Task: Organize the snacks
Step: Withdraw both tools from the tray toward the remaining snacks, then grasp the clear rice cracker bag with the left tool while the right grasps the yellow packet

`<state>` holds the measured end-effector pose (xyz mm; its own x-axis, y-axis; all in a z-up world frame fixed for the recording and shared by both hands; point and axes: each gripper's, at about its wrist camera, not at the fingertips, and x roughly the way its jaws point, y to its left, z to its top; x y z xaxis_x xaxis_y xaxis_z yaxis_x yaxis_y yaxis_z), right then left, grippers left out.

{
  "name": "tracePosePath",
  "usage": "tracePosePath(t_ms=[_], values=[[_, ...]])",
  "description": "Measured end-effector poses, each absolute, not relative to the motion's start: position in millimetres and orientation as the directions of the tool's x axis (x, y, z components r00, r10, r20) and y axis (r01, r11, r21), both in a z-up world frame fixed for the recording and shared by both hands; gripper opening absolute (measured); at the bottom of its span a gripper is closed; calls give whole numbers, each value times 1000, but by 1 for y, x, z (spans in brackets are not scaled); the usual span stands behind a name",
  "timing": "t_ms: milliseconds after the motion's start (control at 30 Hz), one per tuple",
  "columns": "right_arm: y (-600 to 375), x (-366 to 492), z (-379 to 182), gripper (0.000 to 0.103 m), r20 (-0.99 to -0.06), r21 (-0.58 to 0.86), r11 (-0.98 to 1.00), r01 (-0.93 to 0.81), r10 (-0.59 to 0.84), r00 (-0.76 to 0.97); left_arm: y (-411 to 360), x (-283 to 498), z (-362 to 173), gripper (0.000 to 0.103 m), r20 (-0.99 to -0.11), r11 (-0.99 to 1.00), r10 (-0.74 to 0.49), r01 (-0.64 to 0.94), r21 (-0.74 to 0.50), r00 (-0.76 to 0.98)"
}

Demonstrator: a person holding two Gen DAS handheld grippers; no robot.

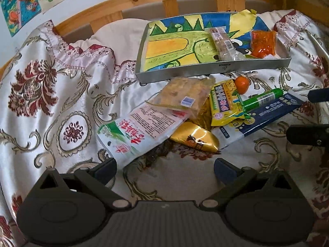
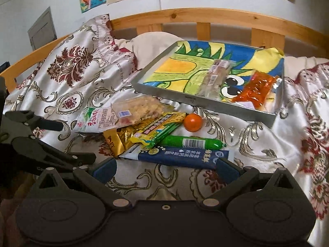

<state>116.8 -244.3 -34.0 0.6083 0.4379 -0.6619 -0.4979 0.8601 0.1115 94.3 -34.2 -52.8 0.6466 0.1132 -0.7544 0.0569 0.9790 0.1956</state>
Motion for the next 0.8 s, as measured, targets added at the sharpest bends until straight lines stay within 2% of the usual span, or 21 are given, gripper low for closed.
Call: tracePosePath(t_ms=[300,533,800], values=[[-237,129,-41,102,-636,92,846,-525,455,623,-24,114,-46,102,-750,973,114,77,215,652],[-229,149,-49,102,-606,112,849,-516,470,642,-28,138,-38,102,-697,949,131,113,294,705],[-202,158,-64,102,-552,24,845,-535,457,698,-34,181,-40,102,-704,959,74,143,245,707]])
